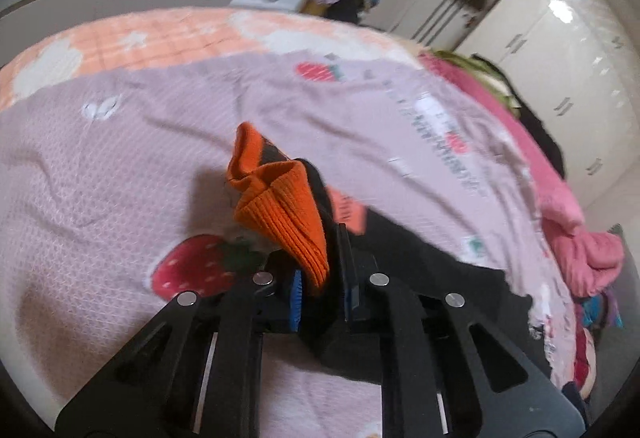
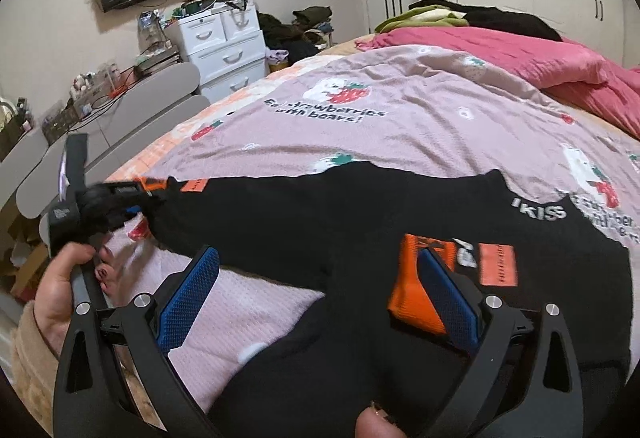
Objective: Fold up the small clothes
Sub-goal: 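Grasp the orange cuff with the left tool and lift it, then carry the sleeve across the shirt body toward the first folded cuff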
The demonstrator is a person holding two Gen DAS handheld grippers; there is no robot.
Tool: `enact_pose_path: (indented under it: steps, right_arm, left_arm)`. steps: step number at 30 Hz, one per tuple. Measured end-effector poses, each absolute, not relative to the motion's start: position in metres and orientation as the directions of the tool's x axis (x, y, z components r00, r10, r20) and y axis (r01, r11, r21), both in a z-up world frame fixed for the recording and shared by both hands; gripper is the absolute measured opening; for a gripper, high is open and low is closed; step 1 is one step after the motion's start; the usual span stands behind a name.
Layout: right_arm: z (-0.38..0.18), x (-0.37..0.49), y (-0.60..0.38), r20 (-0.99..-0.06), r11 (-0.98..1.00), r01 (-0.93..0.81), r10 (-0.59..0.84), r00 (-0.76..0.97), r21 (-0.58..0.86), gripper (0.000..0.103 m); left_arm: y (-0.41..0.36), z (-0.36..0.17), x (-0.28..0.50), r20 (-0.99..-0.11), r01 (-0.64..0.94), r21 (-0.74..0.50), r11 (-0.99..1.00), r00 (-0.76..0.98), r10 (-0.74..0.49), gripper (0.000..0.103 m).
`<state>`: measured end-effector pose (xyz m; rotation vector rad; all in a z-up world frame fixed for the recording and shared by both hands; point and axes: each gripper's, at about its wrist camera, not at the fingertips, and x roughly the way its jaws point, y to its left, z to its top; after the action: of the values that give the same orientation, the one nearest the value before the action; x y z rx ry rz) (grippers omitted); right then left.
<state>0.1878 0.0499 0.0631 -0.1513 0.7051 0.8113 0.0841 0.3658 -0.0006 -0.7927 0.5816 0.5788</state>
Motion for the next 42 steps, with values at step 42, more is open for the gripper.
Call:
enact_pose_path:
  steps: [42]
  right_arm:
    - [0.070, 0.221, -0.152, -0.563, 0.885, -0.394, 0.463, 0.685, 0.248, 0.099]
  left_arm:
    - [0.186, 0.069, 0.140, -0.464, -0.231, -0.432, 0.872, 0.886, 0.005, 0.006]
